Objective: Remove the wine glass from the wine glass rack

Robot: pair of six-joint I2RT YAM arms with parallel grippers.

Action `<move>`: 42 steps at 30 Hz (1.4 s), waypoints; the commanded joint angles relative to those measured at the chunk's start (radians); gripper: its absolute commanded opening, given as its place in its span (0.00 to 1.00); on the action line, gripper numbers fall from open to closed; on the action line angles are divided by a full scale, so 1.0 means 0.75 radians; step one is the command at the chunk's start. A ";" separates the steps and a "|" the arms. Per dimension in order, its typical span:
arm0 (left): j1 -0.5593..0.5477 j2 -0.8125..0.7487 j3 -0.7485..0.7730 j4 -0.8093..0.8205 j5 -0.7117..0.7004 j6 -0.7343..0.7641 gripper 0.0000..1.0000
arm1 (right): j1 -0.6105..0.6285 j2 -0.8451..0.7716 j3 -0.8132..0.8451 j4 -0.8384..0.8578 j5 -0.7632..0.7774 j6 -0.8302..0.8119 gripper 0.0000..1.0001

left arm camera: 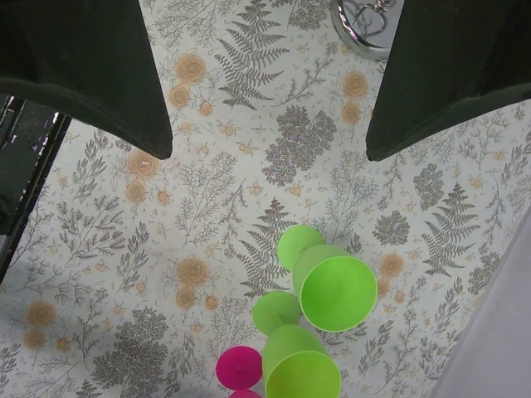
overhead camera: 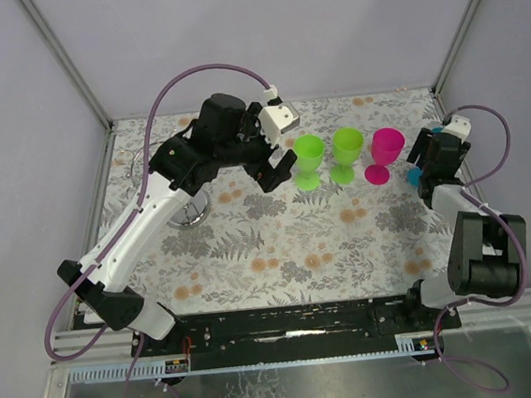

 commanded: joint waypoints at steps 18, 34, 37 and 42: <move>0.017 -0.020 -0.032 -0.010 0.015 -0.010 1.00 | -0.038 0.153 -0.006 0.352 -0.222 -0.014 0.96; 0.016 -0.033 -0.045 -0.011 0.029 -0.015 1.00 | -0.044 -0.061 -0.030 0.272 -0.285 -0.004 0.99; 0.016 -0.031 -0.043 -0.010 0.040 -0.020 1.00 | -0.044 -0.121 -0.045 0.232 -0.288 -0.004 0.99; 0.017 -0.038 -0.050 0.008 0.051 -0.036 1.00 | -0.045 -0.260 -0.080 0.146 -0.330 -0.006 0.99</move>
